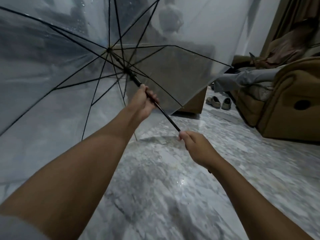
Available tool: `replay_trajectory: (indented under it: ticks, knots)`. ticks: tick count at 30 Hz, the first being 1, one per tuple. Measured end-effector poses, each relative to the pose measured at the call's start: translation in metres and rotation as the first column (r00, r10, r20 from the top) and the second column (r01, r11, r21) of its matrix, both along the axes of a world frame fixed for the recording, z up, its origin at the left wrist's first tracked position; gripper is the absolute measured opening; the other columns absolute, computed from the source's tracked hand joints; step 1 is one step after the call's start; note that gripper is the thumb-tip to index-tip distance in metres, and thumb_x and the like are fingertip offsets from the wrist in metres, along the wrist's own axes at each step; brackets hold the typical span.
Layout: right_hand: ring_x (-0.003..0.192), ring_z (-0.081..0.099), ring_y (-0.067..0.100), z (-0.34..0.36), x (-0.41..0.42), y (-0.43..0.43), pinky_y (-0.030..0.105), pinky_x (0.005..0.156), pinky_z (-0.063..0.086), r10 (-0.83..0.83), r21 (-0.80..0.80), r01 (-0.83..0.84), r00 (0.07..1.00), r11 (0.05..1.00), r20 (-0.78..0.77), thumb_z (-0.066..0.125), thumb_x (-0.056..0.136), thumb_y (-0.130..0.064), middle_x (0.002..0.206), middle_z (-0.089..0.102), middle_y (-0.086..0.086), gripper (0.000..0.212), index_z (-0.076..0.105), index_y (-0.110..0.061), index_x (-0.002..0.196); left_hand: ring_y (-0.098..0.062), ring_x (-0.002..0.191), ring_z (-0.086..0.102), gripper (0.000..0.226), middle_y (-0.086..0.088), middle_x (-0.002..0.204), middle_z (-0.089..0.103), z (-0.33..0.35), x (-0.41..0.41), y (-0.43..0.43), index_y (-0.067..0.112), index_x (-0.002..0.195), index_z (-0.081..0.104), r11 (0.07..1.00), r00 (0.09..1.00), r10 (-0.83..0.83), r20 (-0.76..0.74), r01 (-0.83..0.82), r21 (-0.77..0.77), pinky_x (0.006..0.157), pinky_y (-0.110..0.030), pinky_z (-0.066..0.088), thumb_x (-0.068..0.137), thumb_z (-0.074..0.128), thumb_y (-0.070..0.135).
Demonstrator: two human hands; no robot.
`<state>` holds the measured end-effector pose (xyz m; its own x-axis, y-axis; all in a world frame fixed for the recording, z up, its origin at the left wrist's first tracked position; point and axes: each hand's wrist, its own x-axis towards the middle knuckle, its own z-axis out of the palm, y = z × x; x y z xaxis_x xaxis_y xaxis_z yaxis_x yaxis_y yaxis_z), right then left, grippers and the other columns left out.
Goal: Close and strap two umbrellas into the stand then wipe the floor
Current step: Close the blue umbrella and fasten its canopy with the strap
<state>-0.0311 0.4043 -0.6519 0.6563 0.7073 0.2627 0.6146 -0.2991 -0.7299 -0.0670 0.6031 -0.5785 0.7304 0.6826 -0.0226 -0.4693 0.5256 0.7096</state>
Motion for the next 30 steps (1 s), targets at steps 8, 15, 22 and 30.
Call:
replay_trajectory:
  ticks: [8, 15, 22, 30]
  knots:
    - [0.042, 0.042, 0.001, 0.019, 0.006, 0.023, 0.023, 0.050, 0.033, 0.072, 0.075, -0.061, 0.987, 0.995, -0.145, 0.044, 0.104, -0.031, 0.064, 0.051, -0.002, 0.025, 0.065, -0.018, 0.104, -0.010, 0.032, 0.022, 0.034, 0.001, 0.056, 0.025, -0.001, 0.016, -0.023, 0.017, 0.073, 0.036, 0.995, 0.993, -0.096, -0.069, 0.099, 0.034, 0.042, -0.020, 0.021, 0.106, 0.027, 0.025]
    - [0.066, 0.070, 0.020, 0.003, 0.007, -0.024, 0.036, 0.077, 0.056, 0.188, -0.169, -0.269, 0.904, 0.948, -0.385, 0.058, 0.094, -0.049, 0.088, 0.073, 0.006, 0.039, 0.069, -0.013, 0.106, -0.011, 0.032, 0.020, 0.038, 0.002, 0.041, 0.026, -0.003, 0.007, 0.014, 0.019, 0.067, 0.033, 1.000, 0.997, -0.015, -0.078, 0.015, -0.005, 0.048, -0.023, 0.015, 0.104, 0.026, 0.017]
    - [0.037, 0.024, 0.010, -0.005, -0.001, -0.036, 0.021, 0.038, 0.022, 0.161, -0.126, -0.228, 0.901, 0.965, -0.402, 0.045, 0.101, -0.047, 0.050, 0.035, -0.006, 0.038, 0.051, -0.011, 0.090, -0.013, 0.035, 0.017, 0.047, 0.001, 0.042, 0.024, -0.003, -0.004, 0.033, 0.017, 0.060, 0.032, 0.994, 0.996, 0.054, -0.073, -0.061, -0.094, 0.041, -0.023, 0.015, 0.106, 0.023, 0.018]
    - [0.040, 0.018, 0.011, 0.015, -0.006, -0.012, 0.021, 0.041, 0.015, 0.157, 0.069, -0.141, 0.863, 0.988, -0.479, 0.044, 0.101, -0.030, 0.052, 0.026, -0.004, 0.023, 0.043, -0.017, 0.082, -0.015, 0.056, 0.043, 0.040, 0.001, 0.049, 0.046, -0.002, 0.004, -0.033, 0.018, 0.066, 0.043, 0.990, 0.975, -0.119, -0.187, 0.132, 0.054, 0.054, -0.026, 0.039, 0.103, 0.035, 0.030]
